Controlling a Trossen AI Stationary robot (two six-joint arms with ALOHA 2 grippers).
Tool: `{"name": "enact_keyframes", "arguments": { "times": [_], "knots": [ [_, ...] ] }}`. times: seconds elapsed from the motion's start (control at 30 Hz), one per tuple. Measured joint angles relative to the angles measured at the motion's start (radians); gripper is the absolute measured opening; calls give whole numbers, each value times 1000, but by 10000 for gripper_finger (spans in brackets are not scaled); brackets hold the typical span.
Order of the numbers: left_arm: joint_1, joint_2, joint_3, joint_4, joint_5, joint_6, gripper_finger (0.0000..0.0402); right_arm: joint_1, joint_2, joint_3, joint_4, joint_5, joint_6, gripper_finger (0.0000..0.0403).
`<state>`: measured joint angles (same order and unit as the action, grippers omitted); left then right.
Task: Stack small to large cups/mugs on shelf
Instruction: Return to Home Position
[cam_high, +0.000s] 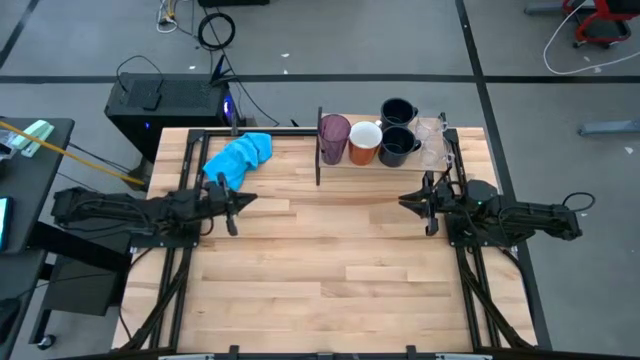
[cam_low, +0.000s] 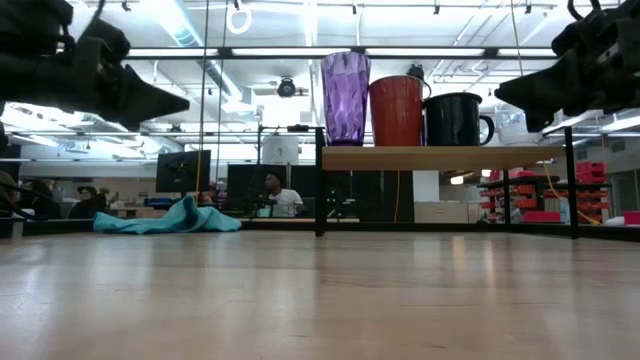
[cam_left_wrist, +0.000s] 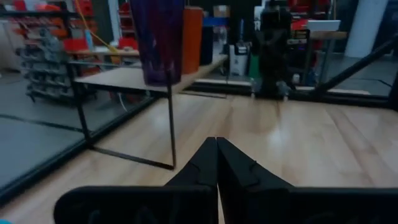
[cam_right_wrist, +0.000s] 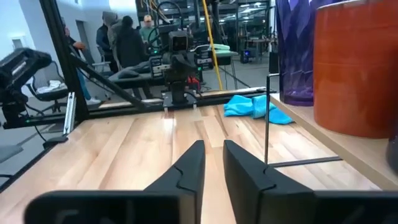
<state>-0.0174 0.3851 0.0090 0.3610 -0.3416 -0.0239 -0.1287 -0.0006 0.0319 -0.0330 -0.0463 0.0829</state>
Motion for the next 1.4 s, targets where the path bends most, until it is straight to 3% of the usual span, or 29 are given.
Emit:
{"name": "enact_keyframes", "arguments": {
  "times": [0.2,0.4,0.5,0.63,1.4],
  "knots": [
    [-27,-155,0,-109,-21,43,4,0,0,-10,33,8,42,27],
    [-27,-301,0,-212,-22,-3,18,0,0,-10,40,53,225,6],
    [-27,-303,0,-215,-21,-150,35,0,0,-10,40,53,231,20],
    [-27,-299,-1,-214,-21,-226,47,0,0,-10,39,53,231,38],
    [-27,-299,-1,-211,-21,-227,45,0,0,-10,38,53,229,48]
  ]
}}
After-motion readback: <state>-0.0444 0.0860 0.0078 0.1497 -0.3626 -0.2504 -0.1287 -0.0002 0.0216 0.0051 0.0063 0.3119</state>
